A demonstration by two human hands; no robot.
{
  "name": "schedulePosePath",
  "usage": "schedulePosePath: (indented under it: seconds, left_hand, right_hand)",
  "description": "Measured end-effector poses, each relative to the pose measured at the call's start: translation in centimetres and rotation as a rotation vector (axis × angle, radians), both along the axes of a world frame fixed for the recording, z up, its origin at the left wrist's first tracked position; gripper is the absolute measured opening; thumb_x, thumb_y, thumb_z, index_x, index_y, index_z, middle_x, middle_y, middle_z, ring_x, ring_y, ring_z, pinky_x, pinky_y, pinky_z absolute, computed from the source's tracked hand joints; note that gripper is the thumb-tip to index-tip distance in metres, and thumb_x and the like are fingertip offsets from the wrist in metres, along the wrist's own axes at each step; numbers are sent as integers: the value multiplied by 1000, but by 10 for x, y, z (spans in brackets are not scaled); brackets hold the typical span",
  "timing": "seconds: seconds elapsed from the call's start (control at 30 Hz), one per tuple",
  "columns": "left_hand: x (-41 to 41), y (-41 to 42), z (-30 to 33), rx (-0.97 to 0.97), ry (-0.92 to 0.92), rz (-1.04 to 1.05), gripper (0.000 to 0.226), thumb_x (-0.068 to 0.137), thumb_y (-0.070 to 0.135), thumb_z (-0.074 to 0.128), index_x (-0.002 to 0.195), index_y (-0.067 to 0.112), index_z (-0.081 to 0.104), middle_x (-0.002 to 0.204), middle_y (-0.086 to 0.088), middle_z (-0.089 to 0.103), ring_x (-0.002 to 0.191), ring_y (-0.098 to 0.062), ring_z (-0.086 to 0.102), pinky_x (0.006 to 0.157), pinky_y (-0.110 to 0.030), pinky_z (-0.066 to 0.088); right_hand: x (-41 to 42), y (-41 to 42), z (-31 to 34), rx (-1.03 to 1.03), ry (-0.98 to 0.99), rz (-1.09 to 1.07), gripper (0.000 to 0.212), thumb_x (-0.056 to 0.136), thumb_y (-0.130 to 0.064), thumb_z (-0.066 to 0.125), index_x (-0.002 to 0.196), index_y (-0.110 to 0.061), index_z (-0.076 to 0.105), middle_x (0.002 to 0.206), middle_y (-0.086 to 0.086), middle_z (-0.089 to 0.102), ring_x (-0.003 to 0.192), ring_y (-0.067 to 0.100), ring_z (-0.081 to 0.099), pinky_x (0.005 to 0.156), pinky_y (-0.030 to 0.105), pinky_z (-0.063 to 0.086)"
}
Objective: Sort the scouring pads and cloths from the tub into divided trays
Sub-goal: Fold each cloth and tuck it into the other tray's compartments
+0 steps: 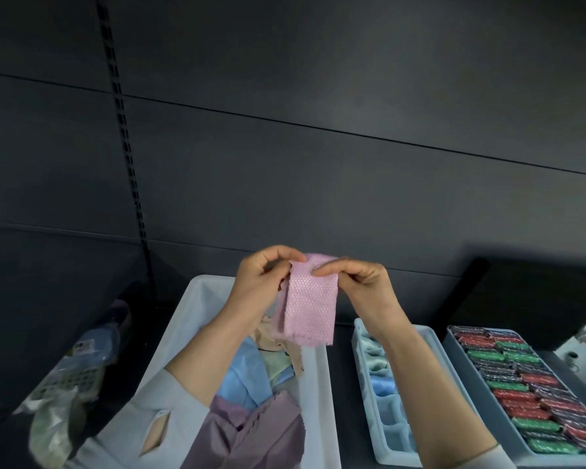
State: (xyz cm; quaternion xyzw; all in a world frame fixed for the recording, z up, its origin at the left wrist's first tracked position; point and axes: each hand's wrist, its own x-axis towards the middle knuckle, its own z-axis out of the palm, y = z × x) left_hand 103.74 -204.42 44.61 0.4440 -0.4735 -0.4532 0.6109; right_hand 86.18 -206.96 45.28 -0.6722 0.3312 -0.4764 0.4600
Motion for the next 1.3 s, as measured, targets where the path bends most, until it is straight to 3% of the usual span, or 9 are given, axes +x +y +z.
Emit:
schedulePosePath:
  seconds: [0.13,0.4,0.53,0.63,0.77,0.87,1.03,1.17,1.3]
  left_hand:
    - [0,0,-7,199,28,-198,22,96,26,59,116,19,63,106,-3,72,96,-18,69,80,-33,55]
    - [-3,-4,-19,173,47,-85,41,87,5,68,125,14,57,111,-5,70,100,-18,69,75,-29,57]
    - [-3,-9,-18,230,103,44,44,88,11,70,127,23,52,109,0,67,92,-17,67,54,-26,52]
    - [0,-11,-21,228,53,121,54,88,14,71,128,35,41,105,5,61,85,-13,64,45,-18,47]
    - [0,-11,-21,228,21,110,57,88,14,70,134,31,41,110,3,62,89,-13,67,61,-24,55]
    - [1,-9,-18,255,-47,87,24,95,35,58,116,25,58,117,-3,66,93,-16,67,79,-32,58]
    - [0,5,-14,169,-325,-17,57,85,72,45,72,17,55,68,7,59,65,-9,52,67,-36,44]
    - [0,-5,-28,99,-314,45,42,67,50,73,93,17,72,88,2,76,87,-20,71,84,-49,55]
    - [-2,-6,-27,48,-245,59,20,82,1,69,85,20,73,87,5,74,84,-9,67,76,-33,55]
  right_hand:
    - [-1,-1,1,-111,117,-74,49,89,20,44,87,-16,79,104,7,65,98,9,62,86,16,46]
    - [-2,5,-6,193,0,97,49,99,-12,54,139,-41,48,117,5,66,108,19,64,94,36,54]
    - [1,4,-17,184,12,85,40,98,0,52,125,-26,64,93,17,65,89,26,62,85,36,57]
    - [-3,2,-21,176,27,165,51,88,20,42,116,-12,69,110,7,70,104,23,64,91,30,53]
    - [-1,-3,-26,-97,257,96,60,77,17,66,117,-28,69,112,7,60,103,20,63,91,26,51]
    - [5,-10,-25,-197,299,-202,38,80,-1,75,90,-39,73,96,-3,51,83,3,53,76,21,48]
    - [2,-17,-22,107,191,-250,24,92,-23,67,80,-2,67,75,6,59,66,15,50,60,33,39]
    - [3,-10,-17,201,79,-90,13,95,-12,61,96,-4,72,84,8,72,74,15,63,64,29,51]
    - [-2,-7,-15,175,78,23,30,92,10,54,97,-11,74,93,0,76,87,13,69,79,29,56]
